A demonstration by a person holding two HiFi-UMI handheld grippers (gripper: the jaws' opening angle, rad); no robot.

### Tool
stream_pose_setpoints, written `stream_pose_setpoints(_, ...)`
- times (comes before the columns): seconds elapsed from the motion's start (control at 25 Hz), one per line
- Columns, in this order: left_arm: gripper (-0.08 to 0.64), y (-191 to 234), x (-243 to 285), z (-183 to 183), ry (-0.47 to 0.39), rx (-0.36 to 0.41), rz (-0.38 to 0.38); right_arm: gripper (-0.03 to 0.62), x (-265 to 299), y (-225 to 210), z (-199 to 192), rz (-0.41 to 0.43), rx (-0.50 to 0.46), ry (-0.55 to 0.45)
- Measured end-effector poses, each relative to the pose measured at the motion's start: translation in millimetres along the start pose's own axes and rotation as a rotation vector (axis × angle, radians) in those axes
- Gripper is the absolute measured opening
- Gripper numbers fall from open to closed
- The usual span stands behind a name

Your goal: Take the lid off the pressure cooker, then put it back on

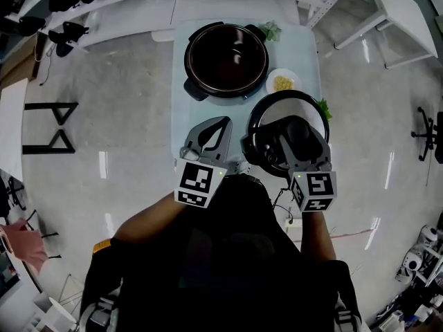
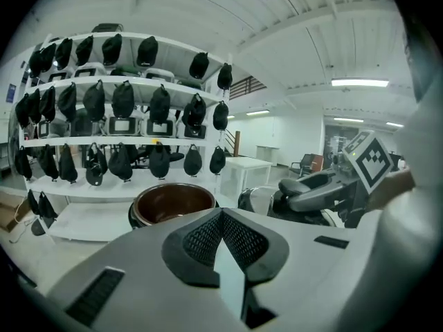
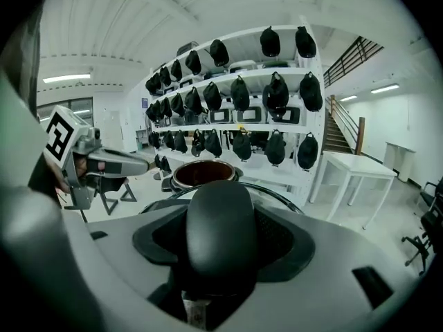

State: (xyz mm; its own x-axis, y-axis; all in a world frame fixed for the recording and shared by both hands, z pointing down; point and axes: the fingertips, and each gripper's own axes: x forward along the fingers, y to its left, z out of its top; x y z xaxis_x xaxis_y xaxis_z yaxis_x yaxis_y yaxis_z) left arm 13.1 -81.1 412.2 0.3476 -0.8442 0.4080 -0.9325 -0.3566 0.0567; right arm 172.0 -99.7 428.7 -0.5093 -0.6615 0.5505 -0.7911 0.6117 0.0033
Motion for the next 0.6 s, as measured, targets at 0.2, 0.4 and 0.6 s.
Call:
stream_pose_setpoints(0.2,0.008,30.2,-15.1,6.8,-0.007,-0.003,0.032,0.291,8.7,13.0,51.1,0.016,-0.032,-0.063)
stream_pose_setpoints(0.4,0.008,48.1,-30.9,14.5,-0.021,-0.005,0.072,0.291,25.2,27.0,87.3,0.059,-0.077,-0.103)
stream_pose_setpoints(0.6,0.008,80.0,-43.5,16.3,-0.027,-0.006,0.123,0.291,61.9,45.5,119.2,0.111,-0.104,-0.106)
